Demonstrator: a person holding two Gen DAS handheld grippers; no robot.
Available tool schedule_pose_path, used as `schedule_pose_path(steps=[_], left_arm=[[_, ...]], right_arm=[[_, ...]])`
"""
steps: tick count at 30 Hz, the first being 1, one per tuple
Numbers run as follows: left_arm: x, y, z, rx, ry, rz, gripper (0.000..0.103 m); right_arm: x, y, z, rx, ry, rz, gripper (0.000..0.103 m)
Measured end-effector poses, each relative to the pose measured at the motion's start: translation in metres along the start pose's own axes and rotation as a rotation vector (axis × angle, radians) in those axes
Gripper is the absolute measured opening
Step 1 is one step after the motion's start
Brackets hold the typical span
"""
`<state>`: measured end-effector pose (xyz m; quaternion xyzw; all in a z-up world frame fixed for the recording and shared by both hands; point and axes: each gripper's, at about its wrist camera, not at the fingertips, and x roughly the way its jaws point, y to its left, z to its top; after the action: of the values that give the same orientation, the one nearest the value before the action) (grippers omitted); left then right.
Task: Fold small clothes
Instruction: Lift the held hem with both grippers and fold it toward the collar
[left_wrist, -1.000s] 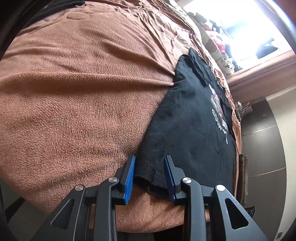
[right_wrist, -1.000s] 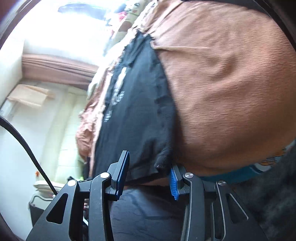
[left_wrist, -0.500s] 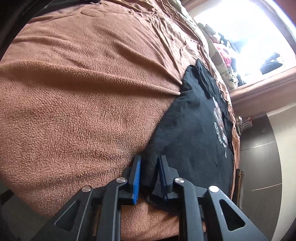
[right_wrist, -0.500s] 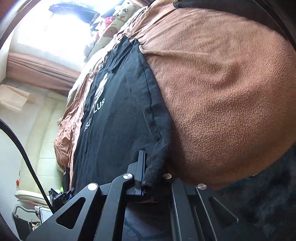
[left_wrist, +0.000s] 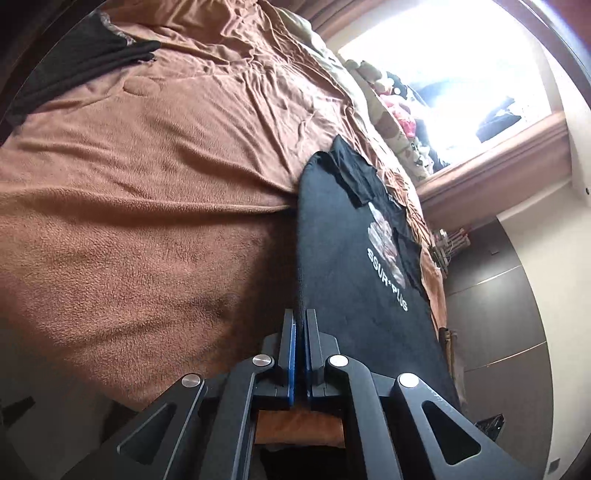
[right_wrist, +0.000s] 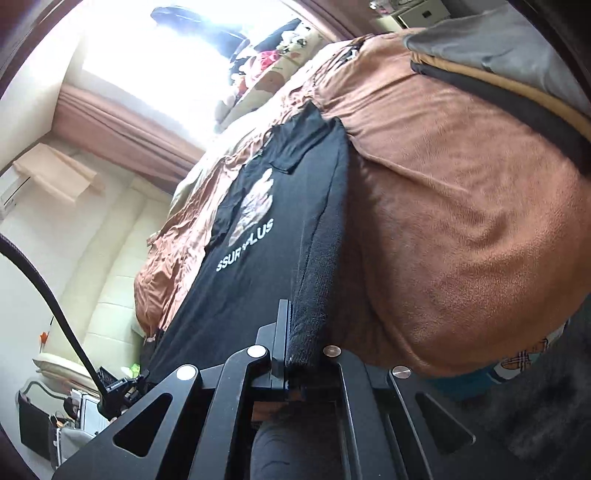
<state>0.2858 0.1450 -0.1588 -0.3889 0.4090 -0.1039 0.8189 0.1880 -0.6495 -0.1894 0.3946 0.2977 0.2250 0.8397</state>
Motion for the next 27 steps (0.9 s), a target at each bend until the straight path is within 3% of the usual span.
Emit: schedule_pose_path(steps=[8,15,27], left_arm=[[-0.031,-0.001,-0.01,0.014,-0.024,-0.028,0.003],[-0.061,0.0,-0.038,0.03,-0.027,-0.051,0.003],[-0.116,-0.03,-0.072,0.097,-0.088,-0.097,0.003]], right_arm=[[-0.027,-0.002,-0.001,-0.025,-0.019,0.002,0.0],[-0.063,-0.002,-0.008,-0.057,-0.047,0.021,0.0],[-0.106,-0.006,-0.018,-0.094,-0.093,0.059,0.0]])
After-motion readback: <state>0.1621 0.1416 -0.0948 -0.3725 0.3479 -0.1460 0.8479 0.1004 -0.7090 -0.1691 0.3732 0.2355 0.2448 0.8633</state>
